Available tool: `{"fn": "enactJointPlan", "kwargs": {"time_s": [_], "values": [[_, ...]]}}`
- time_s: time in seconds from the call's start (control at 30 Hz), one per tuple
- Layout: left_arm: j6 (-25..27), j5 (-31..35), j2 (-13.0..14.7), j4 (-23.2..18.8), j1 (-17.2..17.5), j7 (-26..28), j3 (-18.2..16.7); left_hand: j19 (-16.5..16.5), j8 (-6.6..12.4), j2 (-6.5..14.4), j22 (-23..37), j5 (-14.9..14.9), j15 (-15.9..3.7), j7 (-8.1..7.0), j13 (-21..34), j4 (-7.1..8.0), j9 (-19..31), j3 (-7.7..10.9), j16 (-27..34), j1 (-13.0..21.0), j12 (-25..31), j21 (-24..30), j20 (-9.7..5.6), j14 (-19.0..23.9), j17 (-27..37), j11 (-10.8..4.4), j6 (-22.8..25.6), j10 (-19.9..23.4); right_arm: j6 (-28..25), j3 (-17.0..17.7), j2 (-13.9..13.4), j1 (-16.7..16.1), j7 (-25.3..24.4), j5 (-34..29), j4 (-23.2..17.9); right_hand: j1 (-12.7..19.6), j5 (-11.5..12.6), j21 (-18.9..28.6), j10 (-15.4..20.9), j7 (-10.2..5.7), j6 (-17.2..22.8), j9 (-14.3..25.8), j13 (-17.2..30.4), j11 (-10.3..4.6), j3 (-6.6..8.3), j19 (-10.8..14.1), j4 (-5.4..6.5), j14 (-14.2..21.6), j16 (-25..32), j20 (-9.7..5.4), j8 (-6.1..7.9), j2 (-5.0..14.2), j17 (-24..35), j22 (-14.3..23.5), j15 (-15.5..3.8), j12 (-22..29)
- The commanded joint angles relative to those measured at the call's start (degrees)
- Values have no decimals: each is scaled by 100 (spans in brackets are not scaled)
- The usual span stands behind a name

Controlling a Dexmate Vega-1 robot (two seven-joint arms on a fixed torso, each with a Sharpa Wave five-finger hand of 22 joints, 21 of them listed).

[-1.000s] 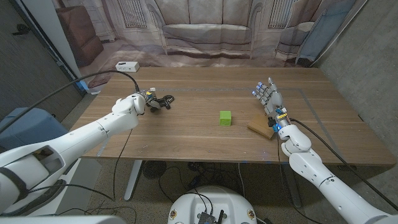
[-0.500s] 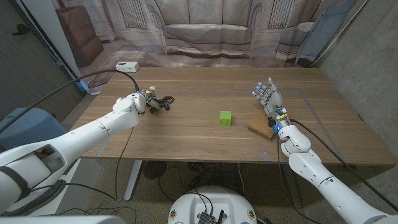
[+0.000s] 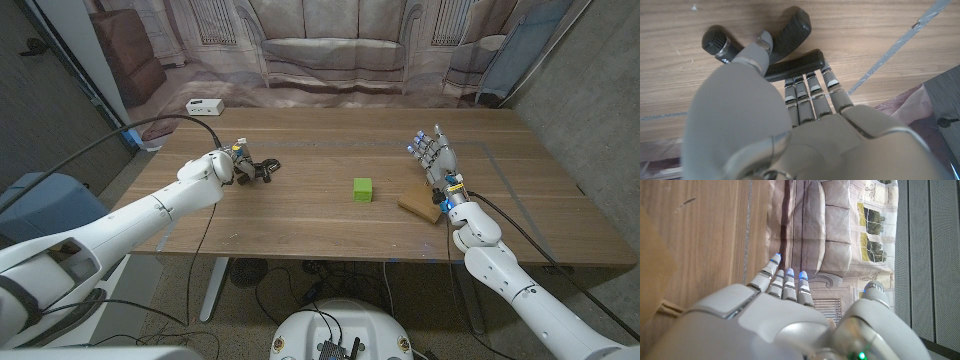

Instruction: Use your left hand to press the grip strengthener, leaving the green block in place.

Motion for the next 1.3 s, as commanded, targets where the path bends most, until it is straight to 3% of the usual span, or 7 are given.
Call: {"fn": "enactJointPlan", "kwargs": {"time_s": [0.03, 0.47, 1.3], "values": [[71, -189, 107, -291, 63, 250, -164, 1372, 25, 1010, 69, 57, -643, 13, 6, 33, 34, 92, 6, 1061, 21, 130, -513, 748, 15, -122, 86, 188, 68, 47, 13, -20, 46, 44, 5, -3, -20, -5, 63, 5, 22, 26, 21, 1, -14, 32, -15, 67, 9, 17, -6, 54, 34, 13, -1, -30], [162, -374, 120, -453, 201, 577, -295, 1429, 17, 999, 73, 61, -633, 43, 19, 48, 38, 138, -16, 1104, 33, 176, -511, 833, 17, -75, 147, 275, 76, 78, 22, -73, 19, 82, -39, 1, -20, -6, 66, 7, 24, 26, 22, 5, -15, 33, -17, 69, 7, 17, -5, 62, 35, 13, -4, -30], [257, -433, 404, -1097, 287, 909, -581, 1409, -23, 981, 76, 51, -601, 59, 30, 116, 43, 156, -82, 1041, -12, 205, -483, 858, 23, -52, 178, 272, 226, 92, 90, -39, 66, 63, 32, 7, -22, -7, 72, 4, 25, 26, 22, 6, -22, 40, -22, 71, 2, 17, -7, 62, 35, 13, 2, -32]]}}
